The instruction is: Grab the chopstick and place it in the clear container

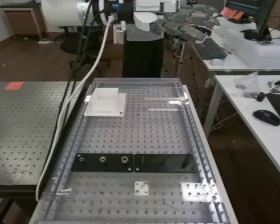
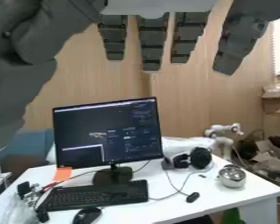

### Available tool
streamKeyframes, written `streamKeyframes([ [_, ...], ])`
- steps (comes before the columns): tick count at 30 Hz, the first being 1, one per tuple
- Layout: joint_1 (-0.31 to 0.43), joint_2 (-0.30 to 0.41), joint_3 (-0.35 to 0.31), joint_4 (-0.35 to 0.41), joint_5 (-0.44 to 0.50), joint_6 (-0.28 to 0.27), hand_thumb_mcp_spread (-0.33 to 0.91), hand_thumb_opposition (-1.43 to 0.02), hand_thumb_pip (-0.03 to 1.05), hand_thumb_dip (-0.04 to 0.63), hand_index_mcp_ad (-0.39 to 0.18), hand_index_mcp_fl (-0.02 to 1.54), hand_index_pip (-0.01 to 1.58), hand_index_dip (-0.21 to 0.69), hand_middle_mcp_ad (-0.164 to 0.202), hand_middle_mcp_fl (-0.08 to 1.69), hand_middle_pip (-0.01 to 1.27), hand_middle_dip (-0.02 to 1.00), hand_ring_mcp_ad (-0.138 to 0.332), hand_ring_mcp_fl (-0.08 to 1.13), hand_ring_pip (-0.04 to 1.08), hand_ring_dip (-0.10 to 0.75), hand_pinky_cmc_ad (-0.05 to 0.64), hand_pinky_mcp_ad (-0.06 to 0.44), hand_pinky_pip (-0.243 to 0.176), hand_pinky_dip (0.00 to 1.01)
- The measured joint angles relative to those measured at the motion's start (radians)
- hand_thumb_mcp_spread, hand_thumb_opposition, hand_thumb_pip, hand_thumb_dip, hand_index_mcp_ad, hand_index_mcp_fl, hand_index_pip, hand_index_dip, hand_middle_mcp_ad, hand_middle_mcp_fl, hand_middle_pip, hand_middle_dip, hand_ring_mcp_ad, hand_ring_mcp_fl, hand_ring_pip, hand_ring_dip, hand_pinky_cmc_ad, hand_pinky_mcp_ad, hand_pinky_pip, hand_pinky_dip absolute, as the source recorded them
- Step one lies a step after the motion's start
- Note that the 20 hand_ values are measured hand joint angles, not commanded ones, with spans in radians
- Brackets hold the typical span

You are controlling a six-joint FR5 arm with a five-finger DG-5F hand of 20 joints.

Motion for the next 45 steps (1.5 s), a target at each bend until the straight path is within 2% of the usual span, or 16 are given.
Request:
streamKeyframes([
  [6,0.008,-0.034,0.042,-0.024,0.052,0.024,0.09,-0.68,0.44,-0.01,-0.115,0.03,0.05,0.154,0.07,0.05,0.13,0.24,0.113,0.0,0.09,0.129,0.415,0.33,-0.089,0.18],
  [9,0.01,-0.046,0.057,-0.036,0.075,0.035,0.09,-0.68,0.48,-0.007,-0.119,0.03,0.05,0.154,0.07,0.05,0.13,0.24,0.113,0.0,0.09,0.129,0.415,0.33,-0.096,0.18],
  [19,0.016,-0.062,0.083,-0.032,0.107,0.017,0.09,-0.68,0.54,-0.007,-0.119,0.03,0.05,0.112,0.07,0.05,0.13,0.23,0.113,0.0,0.09,0.117,0.417,0.33,-0.096,0.18],
  [45,0.013,-0.06,0.078,-0.001,0.118,0.006,0.08,-0.71,0.54,-0.007,-0.126,0.03,0.06,0.103,0.066,0.05,0.14,0.22,0.113,0.0,0.09,0.117,0.417,0.33,-0.093,0.18],
])
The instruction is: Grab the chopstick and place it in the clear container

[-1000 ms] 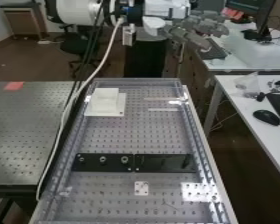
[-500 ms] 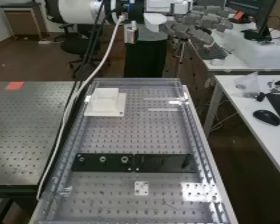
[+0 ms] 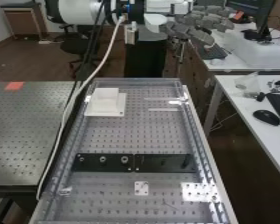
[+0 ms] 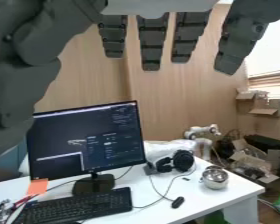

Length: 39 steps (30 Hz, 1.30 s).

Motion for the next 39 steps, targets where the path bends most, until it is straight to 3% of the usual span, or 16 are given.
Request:
streamKeyframes([
  [39,0.002,-0.001,-0.003,0.017,0.0,-0.009,0.09,-0.73,0.54,0.0,-0.117,0.03,0.06,0.093,0.072,0.05,0.14,0.22,0.115,0.0,0.09,0.117,0.417,0.33,-0.096,0.18],
])
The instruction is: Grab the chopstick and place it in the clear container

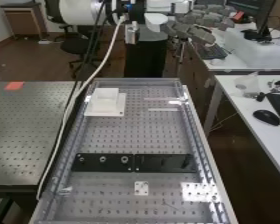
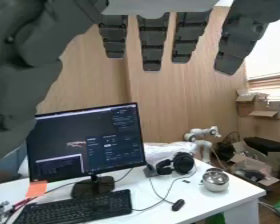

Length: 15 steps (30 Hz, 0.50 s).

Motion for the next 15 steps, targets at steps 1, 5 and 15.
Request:
streamKeyframes([
  [1,0.0,0.0,0.0,0.0,0.0,0.0,0.08,-0.73,0.54,0.0,-0.117,0.03,0.06,0.093,0.072,0.05,0.14,0.22,0.115,0.0,0.09,0.117,0.415,0.33,-0.096,0.18],
  [5,0.0,-0.001,0.001,0.001,-0.001,0.002,0.09,-0.73,0.54,0.0,-0.117,0.03,0.06,0.093,0.072,0.05,0.15,0.22,0.115,0.0,0.09,0.117,0.417,0.33,-0.096,0.18],
  [15,0.001,-0.001,0.0,0.006,-0.001,0.001,0.08,-0.73,0.54,0.0,-0.115,0.03,0.07,0.093,0.075,0.05,0.15,0.22,0.117,0.0,0.1,0.117,0.415,0.328,-0.093,0.18],
])
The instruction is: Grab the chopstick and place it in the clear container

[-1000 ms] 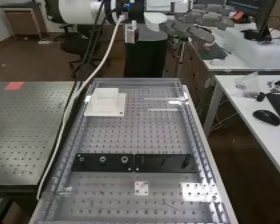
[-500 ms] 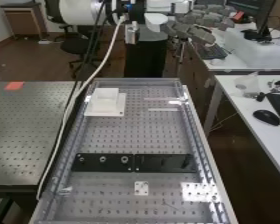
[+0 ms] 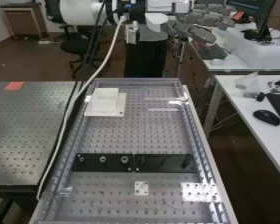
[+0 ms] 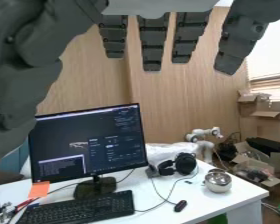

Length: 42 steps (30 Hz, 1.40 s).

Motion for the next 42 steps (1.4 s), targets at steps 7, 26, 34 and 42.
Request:
streamKeyframes([
  [7,-0.001,0.003,-0.002,0.005,-0.005,-0.005,0.08,-0.73,0.54,0.0,-0.115,0.03,0.07,0.093,0.075,0.05,0.15,0.22,0.117,0.0,0.1,0.117,0.417,0.332,-0.093,0.18],
  [26,-0.002,0.001,0.001,0.01,-0.006,-0.008,0.08,-0.74,0.55,0.016,-0.115,0.03,0.07,0.096,0.075,0.05,0.15,0.22,0.117,0.0,0.1,0.117,0.417,0.332,-0.096,0.18],
  [34,0.001,0.008,-0.012,0.026,-0.003,-0.011,0.08,-0.74,0.55,0.012,-0.115,0.03,0.07,0.087,0.075,0.05,0.15,0.22,0.117,0.0,0.1,0.117,0.415,0.332,-0.096,0.18],
  [42,0.005,0.023,-0.034,0.041,-0.004,-0.02,0.08,-0.74,0.55,0.016,-0.115,0.03,0.07,0.087,0.075,0.05,0.15,0.22,0.117,0.0,0.1,0.117,0.417,0.332,-0.096,0.18],
])
